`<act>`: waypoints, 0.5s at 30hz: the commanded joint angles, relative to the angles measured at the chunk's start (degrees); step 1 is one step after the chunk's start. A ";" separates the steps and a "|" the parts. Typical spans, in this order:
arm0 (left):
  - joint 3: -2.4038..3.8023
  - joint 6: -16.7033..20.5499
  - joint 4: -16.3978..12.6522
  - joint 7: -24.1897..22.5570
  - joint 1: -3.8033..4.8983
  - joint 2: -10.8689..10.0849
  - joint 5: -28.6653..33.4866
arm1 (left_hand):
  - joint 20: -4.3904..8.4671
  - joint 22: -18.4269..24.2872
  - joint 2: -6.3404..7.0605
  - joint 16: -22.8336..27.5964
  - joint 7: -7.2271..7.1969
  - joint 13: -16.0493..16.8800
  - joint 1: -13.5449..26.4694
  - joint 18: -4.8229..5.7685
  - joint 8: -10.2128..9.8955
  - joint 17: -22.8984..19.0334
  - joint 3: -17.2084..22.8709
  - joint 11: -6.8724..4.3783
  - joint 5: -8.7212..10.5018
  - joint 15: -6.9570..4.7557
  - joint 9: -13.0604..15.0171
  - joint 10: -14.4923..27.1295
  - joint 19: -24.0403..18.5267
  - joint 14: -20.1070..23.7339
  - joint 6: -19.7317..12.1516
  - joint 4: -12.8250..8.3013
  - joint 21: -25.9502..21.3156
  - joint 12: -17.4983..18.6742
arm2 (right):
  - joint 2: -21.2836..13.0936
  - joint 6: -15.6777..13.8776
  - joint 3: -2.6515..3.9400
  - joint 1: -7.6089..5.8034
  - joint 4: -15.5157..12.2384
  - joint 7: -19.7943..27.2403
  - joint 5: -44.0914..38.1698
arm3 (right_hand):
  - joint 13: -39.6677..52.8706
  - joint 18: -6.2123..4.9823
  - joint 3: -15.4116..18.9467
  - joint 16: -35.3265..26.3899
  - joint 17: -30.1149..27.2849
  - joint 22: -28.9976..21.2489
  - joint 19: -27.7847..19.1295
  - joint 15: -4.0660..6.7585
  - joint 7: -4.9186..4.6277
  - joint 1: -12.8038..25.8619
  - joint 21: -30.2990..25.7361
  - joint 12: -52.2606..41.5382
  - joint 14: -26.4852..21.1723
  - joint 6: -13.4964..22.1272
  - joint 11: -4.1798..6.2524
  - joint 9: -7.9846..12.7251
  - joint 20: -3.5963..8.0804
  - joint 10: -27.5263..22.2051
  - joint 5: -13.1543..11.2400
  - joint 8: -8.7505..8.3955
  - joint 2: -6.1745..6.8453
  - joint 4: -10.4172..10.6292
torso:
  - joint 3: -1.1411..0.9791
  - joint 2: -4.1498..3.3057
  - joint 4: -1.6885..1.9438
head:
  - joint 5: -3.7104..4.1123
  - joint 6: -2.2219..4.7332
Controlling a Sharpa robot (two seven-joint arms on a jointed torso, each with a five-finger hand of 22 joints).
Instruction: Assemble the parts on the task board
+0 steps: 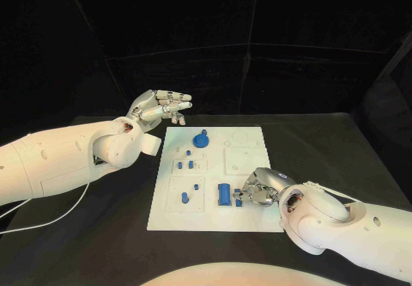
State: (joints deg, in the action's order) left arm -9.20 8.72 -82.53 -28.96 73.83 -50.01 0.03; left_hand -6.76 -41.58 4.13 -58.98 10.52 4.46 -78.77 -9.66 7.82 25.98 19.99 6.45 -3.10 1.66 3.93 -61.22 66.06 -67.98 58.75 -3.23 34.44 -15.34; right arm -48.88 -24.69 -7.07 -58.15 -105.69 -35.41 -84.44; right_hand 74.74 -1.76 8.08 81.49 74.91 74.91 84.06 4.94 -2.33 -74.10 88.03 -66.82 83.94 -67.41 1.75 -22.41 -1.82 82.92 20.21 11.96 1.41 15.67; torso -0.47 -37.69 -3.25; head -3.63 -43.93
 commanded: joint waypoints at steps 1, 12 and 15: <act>0.05 -0.68 -0.09 -0.43 0.09 -0.01 0.15 | -0.34 0.09 -0.34 -0.30 0.08 -0.09 0.07 -0.78 0.40 -0.08 -0.31 -0.01 -0.09 -0.18 0.05 0.48 0.12 0.38 -0.44 -0.04 -0.30 -0.20 | 0.09 0.37 0.02 -0.08 0.03 -0.12 -1.90 | -0.05 1.09 0.94 -0.20 2.45 13.15 4.24 0.15 -0.15 1.49 0.15 0.26 3.67 -0.01 -0.06 -0.41 0.38 0.31 -4.79 0.50 -0.17 0.60 | -0.02 -0.04 0.04 | 0.01 -0.01; 0.05 -0.69 -0.04 -0.44 0.08 0.00 0.15 | -0.34 0.09 -0.34 -0.30 0.08 -0.09 0.07 -0.78 0.40 -0.08 -0.31 -0.01 -0.09 -0.18 0.05 0.48 0.12 0.38 -0.44 -0.04 -0.30 -0.20 | -0.92 0.22 0.02 -0.08 -0.45 -0.11 -3.51 | -0.15 1.02 2.06 -0.46 2.20 12.96 4.06 0.12 -0.22 -0.01 -0.04 0.61 3.62 0.65 -0.14 -1.31 0.29 0.06 -9.19 0.95 -0.33 -0.57 | -0.04 -0.01 -0.09 | 0.00 0.05; 0.05 -0.73 0.01 -0.49 0.08 0.04 0.15 | -0.34 0.09 -0.34 -0.30 0.08 -0.09 0.07 -0.78 0.40 -0.08 -0.31 -0.01 -0.09 -0.18 0.05 0.48 0.12 0.38 -0.44 -0.04 -0.30 -0.20 | -1.38 -1.51 0.02 -0.08 -0.80 0.70 -2.95 | -0.38 0.95 2.30 -0.67 1.94 12.74 3.86 0.06 -0.37 -1.20 -0.26 1.04 3.57 1.12 -0.24 -1.56 0.26 -0.17 -10.04 0.96 -0.18 -1.27 | -0.06 0.00 -0.04 | 0.05 0.09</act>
State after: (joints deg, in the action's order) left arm -9.20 8.66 -82.47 -28.96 73.83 -50.01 0.04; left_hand -6.76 -41.56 4.13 -58.98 10.52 4.46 -78.77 -9.66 7.82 25.99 19.99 6.45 -3.10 1.65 3.93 -61.22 66.06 -67.99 58.75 -3.23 34.44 -15.34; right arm -50.10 -24.74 -7.06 -58.14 -106.19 -35.50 -86.74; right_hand 74.51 -1.76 10.38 81.20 74.90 74.91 84.06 4.94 -2.67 -74.61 88.03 -66.09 83.94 -66.65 1.76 -23.92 -1.82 82.92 10.35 12.80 1.26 14.59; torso -0.49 -37.70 -3.27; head -3.59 -43.92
